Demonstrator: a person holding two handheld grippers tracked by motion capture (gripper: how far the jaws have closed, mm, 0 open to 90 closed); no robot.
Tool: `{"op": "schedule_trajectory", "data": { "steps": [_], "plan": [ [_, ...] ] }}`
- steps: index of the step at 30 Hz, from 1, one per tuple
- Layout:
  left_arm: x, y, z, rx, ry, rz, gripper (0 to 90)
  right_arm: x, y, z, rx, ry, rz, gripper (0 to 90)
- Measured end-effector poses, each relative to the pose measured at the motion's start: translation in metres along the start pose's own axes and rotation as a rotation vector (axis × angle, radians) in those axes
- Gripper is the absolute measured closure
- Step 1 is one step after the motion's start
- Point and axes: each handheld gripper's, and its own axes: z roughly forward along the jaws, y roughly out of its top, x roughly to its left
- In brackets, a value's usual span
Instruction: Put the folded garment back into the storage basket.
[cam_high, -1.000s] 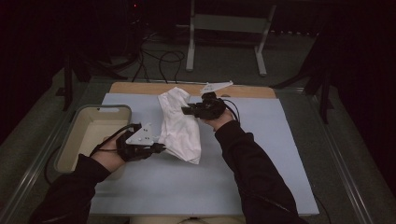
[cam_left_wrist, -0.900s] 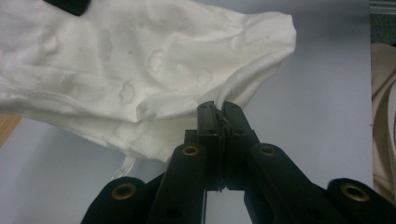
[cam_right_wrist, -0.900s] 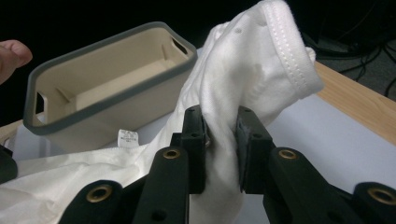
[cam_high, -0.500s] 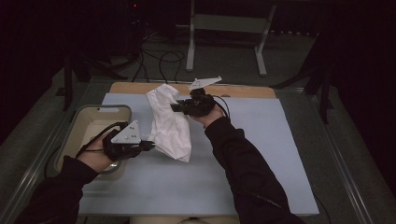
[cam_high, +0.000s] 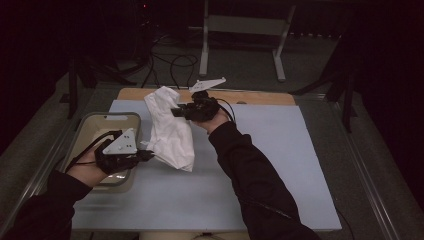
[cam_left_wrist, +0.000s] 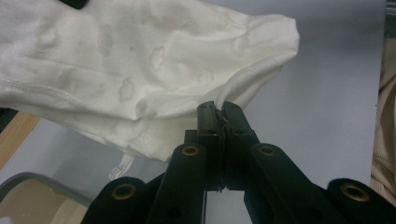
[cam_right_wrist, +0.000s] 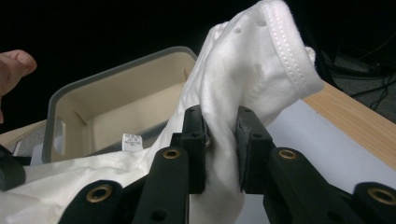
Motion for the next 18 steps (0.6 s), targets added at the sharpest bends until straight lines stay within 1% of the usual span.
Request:
{"op": "schedule_trajectory", "data": {
  "steps": [1,2,4,7,9,14,16,18],
  "plan": [
    [0.0,-0.002,-0.002,0.0,0.002,-0.002,88.6,0.001,0.001,0.002,-0.002,0.005,0.004,76.5],
    [0.001,-0.004,-0.003,-0.003,0.004,-0.009,88.6,0.002,0.003,0.005,-0.003,0.008,0.001,76.4],
    [0.002,-0.007,-0.007,0.004,0.011,-0.008,88.6,0.004,0.005,0.01,-0.005,0.014,-0.009,76.4],
    [0.002,-0.013,-0.013,0.006,0.022,-0.019,88.6,0.01,0.009,0.018,-0.003,0.023,-0.005,76.4],
    [0.002,-0.016,-0.016,0.013,0.028,-0.02,88.6,0.013,0.011,0.024,-0.001,0.029,-0.017,76.4],
    [0.001,-0.023,-0.025,0.013,0.039,-0.033,88.6,0.019,0.016,0.036,0.0,0.04,-0.006,76.4],
    [0.002,-0.026,-0.028,0.016,0.045,-0.037,88.6,0.021,0.018,0.041,0.001,0.05,-0.02,76.4],
    [0.002,-0.03,-0.031,0.016,0.05,-0.046,88.6,0.024,0.02,0.046,0.003,0.055,-0.021,76.4]
  ]
}}
